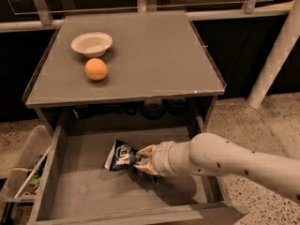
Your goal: Place blue chip bag into top drawer
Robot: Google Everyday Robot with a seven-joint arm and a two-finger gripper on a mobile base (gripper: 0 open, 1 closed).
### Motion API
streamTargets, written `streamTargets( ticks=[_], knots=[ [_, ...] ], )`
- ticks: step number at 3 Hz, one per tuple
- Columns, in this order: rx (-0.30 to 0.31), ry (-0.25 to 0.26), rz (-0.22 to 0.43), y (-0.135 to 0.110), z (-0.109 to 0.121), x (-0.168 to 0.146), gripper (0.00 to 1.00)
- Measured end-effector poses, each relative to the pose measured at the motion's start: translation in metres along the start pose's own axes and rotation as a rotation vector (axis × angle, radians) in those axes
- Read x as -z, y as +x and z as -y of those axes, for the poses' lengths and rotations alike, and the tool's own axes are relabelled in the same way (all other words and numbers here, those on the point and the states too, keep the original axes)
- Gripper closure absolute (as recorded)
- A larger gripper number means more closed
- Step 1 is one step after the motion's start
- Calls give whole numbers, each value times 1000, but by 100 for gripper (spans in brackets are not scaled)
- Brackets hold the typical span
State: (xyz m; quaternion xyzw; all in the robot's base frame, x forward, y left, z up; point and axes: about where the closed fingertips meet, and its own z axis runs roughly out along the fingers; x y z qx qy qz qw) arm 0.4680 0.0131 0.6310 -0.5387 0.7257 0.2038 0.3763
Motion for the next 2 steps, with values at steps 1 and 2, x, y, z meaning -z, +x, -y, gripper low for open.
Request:
streamTargets(
  ticks=[1,2],
  knots=[
    [0,0,0,0,0,0,59],
    [0,0,0,0,0,0,36]
  ],
)
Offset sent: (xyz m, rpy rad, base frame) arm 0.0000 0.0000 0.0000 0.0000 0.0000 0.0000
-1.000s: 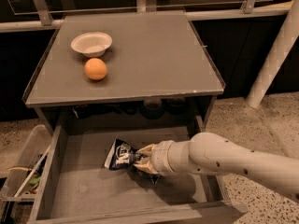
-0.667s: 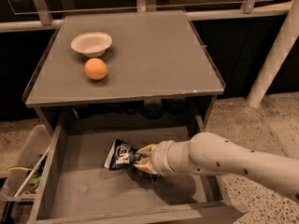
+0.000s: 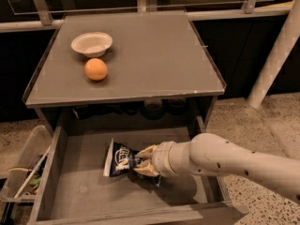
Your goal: Place blue chip bag into top drawer
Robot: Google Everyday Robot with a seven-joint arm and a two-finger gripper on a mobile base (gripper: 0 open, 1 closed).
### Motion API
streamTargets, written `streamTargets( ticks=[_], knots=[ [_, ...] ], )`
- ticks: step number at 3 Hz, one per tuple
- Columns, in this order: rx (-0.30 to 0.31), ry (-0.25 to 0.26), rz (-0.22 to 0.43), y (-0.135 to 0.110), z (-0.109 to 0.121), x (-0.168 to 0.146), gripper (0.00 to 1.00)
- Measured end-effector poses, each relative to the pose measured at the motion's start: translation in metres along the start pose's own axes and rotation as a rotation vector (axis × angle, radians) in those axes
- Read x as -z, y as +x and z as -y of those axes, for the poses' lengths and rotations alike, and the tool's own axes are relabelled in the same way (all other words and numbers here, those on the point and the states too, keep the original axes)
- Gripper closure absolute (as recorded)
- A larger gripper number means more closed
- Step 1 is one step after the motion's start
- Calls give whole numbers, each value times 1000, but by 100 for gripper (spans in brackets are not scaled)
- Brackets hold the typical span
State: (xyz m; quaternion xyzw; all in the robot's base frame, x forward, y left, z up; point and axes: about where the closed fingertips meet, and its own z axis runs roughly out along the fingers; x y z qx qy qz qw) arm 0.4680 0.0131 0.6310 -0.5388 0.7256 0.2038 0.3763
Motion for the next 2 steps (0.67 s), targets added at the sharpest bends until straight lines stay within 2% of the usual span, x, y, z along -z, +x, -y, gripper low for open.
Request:
streamTargets(
  ticks=[1,2],
  knots=[
    [0,0,0,0,0,0,13],
    [0,0,0,0,0,0,0]
  ],
)
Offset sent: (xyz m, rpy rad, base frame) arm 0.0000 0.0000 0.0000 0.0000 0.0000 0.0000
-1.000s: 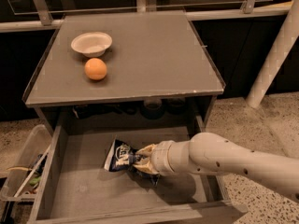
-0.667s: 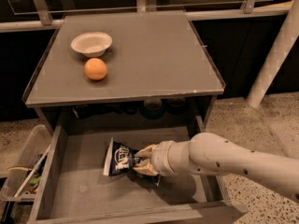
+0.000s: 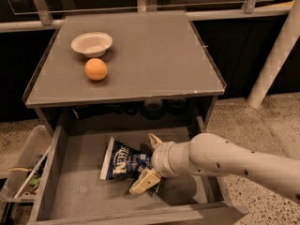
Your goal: Place blue chip bag into top drawer
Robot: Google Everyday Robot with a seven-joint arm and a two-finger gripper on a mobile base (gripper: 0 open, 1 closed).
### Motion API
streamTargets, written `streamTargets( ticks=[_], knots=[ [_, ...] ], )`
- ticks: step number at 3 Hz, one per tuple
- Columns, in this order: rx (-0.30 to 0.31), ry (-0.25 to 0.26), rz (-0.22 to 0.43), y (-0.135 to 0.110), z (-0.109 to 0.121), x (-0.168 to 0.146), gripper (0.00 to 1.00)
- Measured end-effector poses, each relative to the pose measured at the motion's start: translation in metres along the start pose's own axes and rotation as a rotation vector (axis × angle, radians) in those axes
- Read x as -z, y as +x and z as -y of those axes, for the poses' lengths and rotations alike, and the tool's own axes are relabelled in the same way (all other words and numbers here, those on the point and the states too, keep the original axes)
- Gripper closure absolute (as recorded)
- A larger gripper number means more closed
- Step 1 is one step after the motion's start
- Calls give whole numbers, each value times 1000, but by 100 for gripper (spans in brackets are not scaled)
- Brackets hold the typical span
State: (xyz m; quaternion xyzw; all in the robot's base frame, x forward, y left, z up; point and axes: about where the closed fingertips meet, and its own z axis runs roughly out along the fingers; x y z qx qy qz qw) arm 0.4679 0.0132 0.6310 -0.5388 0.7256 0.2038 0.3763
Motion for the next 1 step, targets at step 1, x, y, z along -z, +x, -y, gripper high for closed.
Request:
streamTargets(
  ticks=[1],
  knots=[
    [0,0,0,0,0,0,0]
  ],
)
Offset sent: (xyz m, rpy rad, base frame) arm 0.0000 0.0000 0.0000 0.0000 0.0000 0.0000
